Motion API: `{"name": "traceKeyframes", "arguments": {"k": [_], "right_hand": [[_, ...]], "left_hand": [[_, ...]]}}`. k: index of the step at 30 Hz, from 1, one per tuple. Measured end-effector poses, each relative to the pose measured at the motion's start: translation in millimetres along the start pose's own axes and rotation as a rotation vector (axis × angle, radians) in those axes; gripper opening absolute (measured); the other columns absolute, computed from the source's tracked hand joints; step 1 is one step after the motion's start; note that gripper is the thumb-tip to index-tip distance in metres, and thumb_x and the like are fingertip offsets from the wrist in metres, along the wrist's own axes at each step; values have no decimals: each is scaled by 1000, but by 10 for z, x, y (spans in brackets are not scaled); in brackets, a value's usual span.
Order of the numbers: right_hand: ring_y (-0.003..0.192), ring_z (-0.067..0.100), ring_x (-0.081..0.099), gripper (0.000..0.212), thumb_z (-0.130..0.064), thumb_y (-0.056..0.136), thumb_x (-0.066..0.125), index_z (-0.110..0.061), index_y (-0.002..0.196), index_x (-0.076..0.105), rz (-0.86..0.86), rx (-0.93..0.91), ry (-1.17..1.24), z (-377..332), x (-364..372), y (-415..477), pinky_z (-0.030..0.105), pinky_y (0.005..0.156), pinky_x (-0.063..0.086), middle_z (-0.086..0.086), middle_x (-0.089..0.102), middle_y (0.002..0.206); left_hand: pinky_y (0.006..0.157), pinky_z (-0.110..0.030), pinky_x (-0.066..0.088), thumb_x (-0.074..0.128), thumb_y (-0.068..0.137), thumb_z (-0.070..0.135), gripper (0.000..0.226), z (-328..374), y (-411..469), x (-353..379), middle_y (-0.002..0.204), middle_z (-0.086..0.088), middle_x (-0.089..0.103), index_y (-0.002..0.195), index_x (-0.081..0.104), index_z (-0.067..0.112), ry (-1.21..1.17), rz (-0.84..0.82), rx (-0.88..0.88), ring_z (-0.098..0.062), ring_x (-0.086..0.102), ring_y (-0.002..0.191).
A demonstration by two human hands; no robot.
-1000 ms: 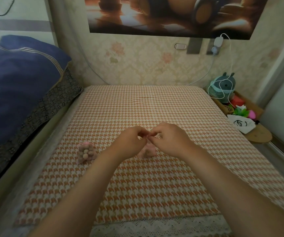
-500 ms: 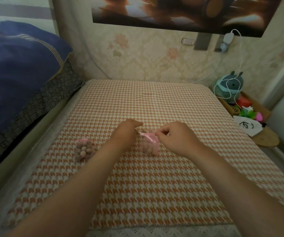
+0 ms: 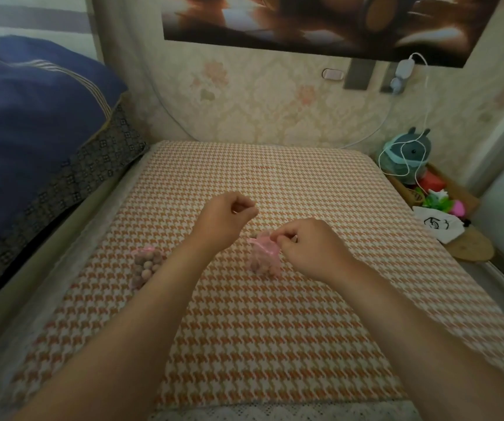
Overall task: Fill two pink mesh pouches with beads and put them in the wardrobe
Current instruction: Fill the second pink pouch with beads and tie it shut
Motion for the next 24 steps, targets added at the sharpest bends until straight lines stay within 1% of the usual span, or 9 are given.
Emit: {"name": "traceKeyframes", "arguments": {"k": [4,8,11,14,16,17,19,22,24], "right_hand": [[71,11,70,28,-30,99,53,-31,111,78,-15,16,-2,-23,-15,-24,40,73,61,-9,77,90],[55,16,63,25,-29,98,55,-29,98,80,-13,26,28,-47,-35,-63,38,55,53,-2,73,69],[49,12,55,25,-25,97,57,-29,90,80,-15,28,60,-58,-47,-101,34,50,45,-1,72,66],[58,13,62,24,-24,97,57,-29,91,80,-28,24,74,-51,-53,-117,40,56,53,-5,74,72],[68,6,64,23,-23,100,56,-30,104,78,-30,31,144,1,-57,-94,28,58,51,-10,76,89],[78,3,63,24,-21,101,56,-27,111,76,-12,32,177,32,-79,-69,21,65,49,-11,75,103],[84,-1,60,25,-18,103,55,-25,118,73,47,47,240,128,-153,-9,17,70,46,-10,69,119],[70,-9,58,25,-15,104,51,-24,119,70,126,104,256,355,-256,68,10,55,43,-10,66,116],[86,-3,63,26,-13,104,51,-25,117,69,163,143,198,527,-297,99,13,67,48,-7,68,120]], "left_hand": [[68,-16,50,74,86,28,4,328,-226,51,80,12,70,88,71,27,9,-118,95,1,63,75],[81,-23,48,71,88,37,13,268,-364,172,95,14,70,96,74,28,175,-171,93,-2,61,94],[80,-25,49,69,89,35,7,212,-401,210,92,15,69,94,73,31,204,-187,46,-5,62,93],[77,-22,50,70,88,30,8,235,-418,253,86,16,71,94,76,30,177,-235,43,1,65,86],[81,-24,54,69,87,32,13,253,-408,253,90,16,73,98,77,30,194,-249,44,3,65,87],[84,-26,55,68,88,32,15,251,-397,240,95,16,73,100,77,30,217,-241,37,2,65,90],[88,-27,54,65,90,29,18,238,-370,212,103,14,72,103,77,28,260,-211,22,-1,64,94],[83,-22,52,63,92,25,18,239,-353,221,108,12,72,102,78,25,277,-197,20,-3,63,93],[82,-22,53,61,93,20,19,235,-344,242,110,9,72,101,78,23,283,-205,16,-5,64,95]]}}
Point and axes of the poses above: each hand's wrist, its own y-axis towards the middle knuckle, its own x-axis out of the palm, z = x × y, the point moved 8 cm from there along y, towards the middle knuckle
